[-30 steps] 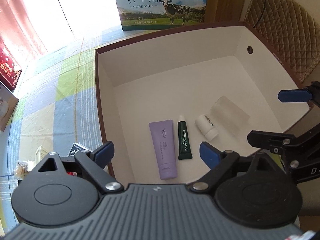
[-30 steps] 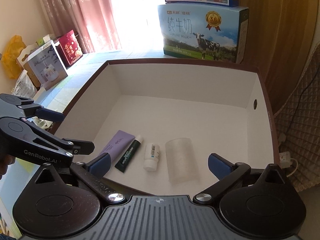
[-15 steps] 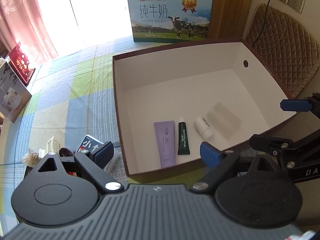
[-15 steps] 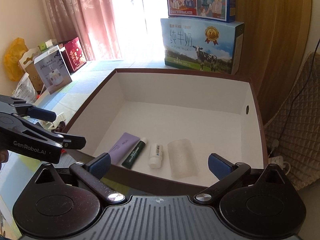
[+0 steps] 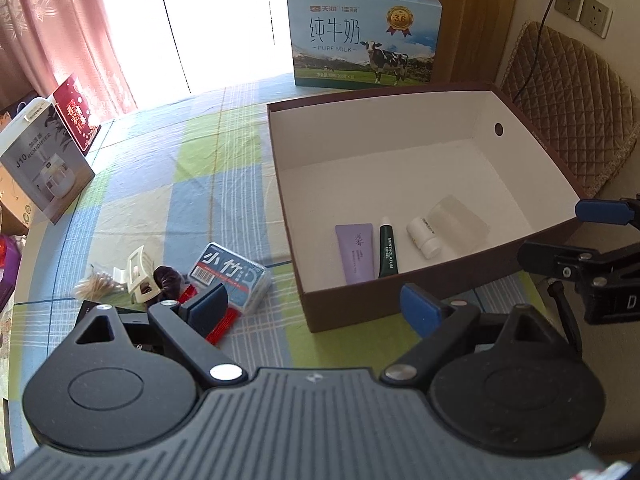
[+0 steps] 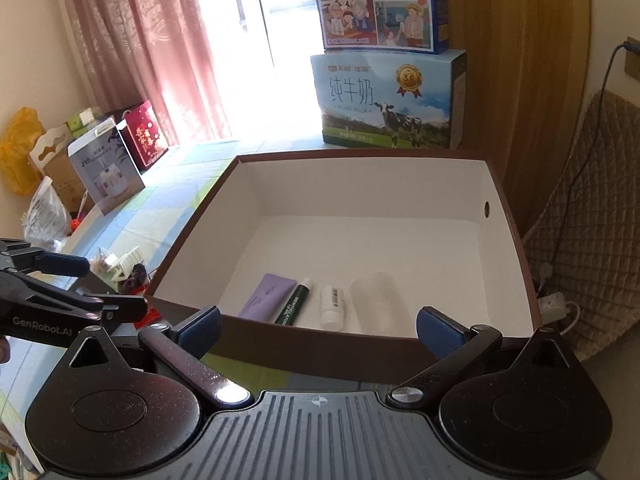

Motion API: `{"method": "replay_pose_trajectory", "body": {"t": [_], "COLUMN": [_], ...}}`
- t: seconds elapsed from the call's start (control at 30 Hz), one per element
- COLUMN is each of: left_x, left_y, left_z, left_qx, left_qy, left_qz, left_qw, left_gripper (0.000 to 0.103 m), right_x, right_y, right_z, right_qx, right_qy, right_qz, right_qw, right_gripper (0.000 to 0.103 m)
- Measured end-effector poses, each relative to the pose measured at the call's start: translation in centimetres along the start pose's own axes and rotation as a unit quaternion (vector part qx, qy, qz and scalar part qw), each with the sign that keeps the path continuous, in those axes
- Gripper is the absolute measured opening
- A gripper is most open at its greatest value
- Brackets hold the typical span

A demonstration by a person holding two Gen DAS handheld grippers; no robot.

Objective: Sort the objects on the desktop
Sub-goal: 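Withdraw both open tools from the box toward the remaining objects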

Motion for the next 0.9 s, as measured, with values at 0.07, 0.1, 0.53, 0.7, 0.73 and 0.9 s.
{"method": "replay_pose_trajectory", "body": {"t": [0.07, 0.1, 0.53, 0.7, 0.73, 0.9], "left_x": [-0.2, -0.3, -2.3, -3.5, -3.8, -5.2], "left_y": [-0.4, -0.6, -4.3, -6.4, -7.0, -9.2], "left_z": [-0.5, -0.7, -3.1, -3.5, -3.7, -4.6], "left_qx": [-0.002, -0.003, -0.027, -0.019, -0.018, -0.014], "left_qy": [0.002, 0.003, 0.006, -0.003, -0.005, -0.011], "left_qz": [0.000, 0.001, 0.003, -0.001, -0.002, -0.007], "left_qw": [1.0000, 1.0000, 0.9996, 0.9998, 0.9998, 0.9998], "left_gripper": [0.091, 0.091, 0.094, 0.094, 0.094, 0.094], "right_x": [-0.1, -0.1, -1.8, -3.0, -3.3, -4.6], "right_y": [-0.5, -0.7, -4.9, -6.8, -7.2, -9.6], "right_z": [-0.3, -0.4, -2.1, -1.8, -1.7, -1.4], "right_qx": [-0.011, -0.016, 0.002, -0.003, -0.002, 0.010], "right_qy": [0.001, 0.001, 0.002, -0.014, -0.017, -0.024], "right_qz": [0.001, 0.001, 0.014, 0.016, 0.015, 0.013], "right_qw": [1.000, 1.000, 1.000, 1.000, 1.000, 1.000], "right_gripper": [0.101, 0.101, 0.101, 0.101, 0.101, 0.101]}}
Point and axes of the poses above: each gripper's, at about its wrist camera, not at the fingertips, and z roughly the way its jaws point, y to its right, x to its top, the point moved 1 cm from there along z, roughly the way its jaws point, and after that the axes turned 15 degrees about y, right-handed, at the moved point
